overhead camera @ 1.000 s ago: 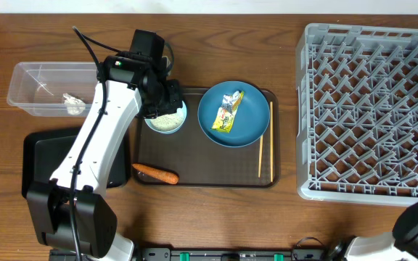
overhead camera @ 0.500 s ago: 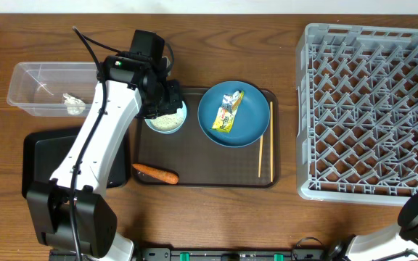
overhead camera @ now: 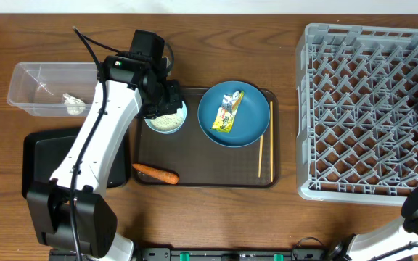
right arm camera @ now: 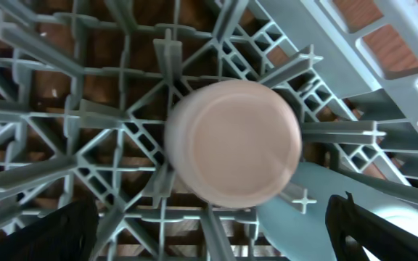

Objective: Sort waste into correct bins and load items into the dishwasher rack
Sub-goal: 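Place the pink cup upside down in the dish rack with the right gripper, then grasp the yellow snack wrapper on the teal plate with the left gripper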

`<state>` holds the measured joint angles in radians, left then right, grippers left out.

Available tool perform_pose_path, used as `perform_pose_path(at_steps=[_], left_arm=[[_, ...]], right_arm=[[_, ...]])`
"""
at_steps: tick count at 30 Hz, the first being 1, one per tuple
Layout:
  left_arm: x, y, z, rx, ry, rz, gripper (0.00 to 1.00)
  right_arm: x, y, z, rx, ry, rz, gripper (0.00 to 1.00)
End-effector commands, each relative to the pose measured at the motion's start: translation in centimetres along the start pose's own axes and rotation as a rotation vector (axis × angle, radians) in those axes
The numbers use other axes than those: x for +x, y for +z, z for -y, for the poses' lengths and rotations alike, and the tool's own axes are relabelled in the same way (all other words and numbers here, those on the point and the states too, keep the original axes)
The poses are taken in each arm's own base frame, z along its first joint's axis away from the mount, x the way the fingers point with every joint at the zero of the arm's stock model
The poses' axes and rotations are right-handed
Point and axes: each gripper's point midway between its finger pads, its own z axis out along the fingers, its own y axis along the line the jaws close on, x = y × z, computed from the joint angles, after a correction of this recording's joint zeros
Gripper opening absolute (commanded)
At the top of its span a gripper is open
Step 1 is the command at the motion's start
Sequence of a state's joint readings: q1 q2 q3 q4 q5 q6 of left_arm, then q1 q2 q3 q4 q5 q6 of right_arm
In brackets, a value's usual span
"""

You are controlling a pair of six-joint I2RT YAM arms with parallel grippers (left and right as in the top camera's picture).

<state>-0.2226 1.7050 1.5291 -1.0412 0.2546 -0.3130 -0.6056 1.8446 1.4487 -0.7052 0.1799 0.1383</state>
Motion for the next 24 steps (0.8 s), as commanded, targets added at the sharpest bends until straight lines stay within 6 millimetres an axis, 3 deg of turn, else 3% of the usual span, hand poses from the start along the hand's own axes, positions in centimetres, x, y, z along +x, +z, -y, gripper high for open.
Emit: perform_pose_path(at_steps=[1,4,6,8,13,17,24], left_arm=[[-0.2,-1.1,-0.1,-0.006,0.016,0.033,0.13],[-0.2,-1.1,-0.1,-0.006,0.016,0.033,0.14],[-0.2,-1.1,-0.1,-0.006,0.016,0.033,0.21],[-0.2,-1.1,-0.1,-0.007,0.016,0.031,0.23],[0.1,-1.2,-0.8,-0.043,0.011,0.023,0.41],[0.3,-1.3,-2.1,-0.109,0.005,0.021,0.44],[-0.2,-1.5,-3.1,-0.119,-0.023,0.031,0.48]], right_arm=[[-1.8,-2.6,-0.8,-0.081,0.031,0.067,0.99],[-2.6,-4.5,-2.3,-0.188,0.019,0.106,0.99],[-3.0,-6.3,-3.6,-0.275,-0.004,0.137,0.99],[-3.2,-8.7,-5.4,-0.369,-0.049,0.17,0.99],[-2.2,-15.7,-11.1,-0.56,-0.244,0.269,0.99],[1.3,-19.7,-16.5,-0.661,-0.419,0.277,0.99],[9.7,-23.6,-25.6,-0.887,-0.659,0.157,0.99]])
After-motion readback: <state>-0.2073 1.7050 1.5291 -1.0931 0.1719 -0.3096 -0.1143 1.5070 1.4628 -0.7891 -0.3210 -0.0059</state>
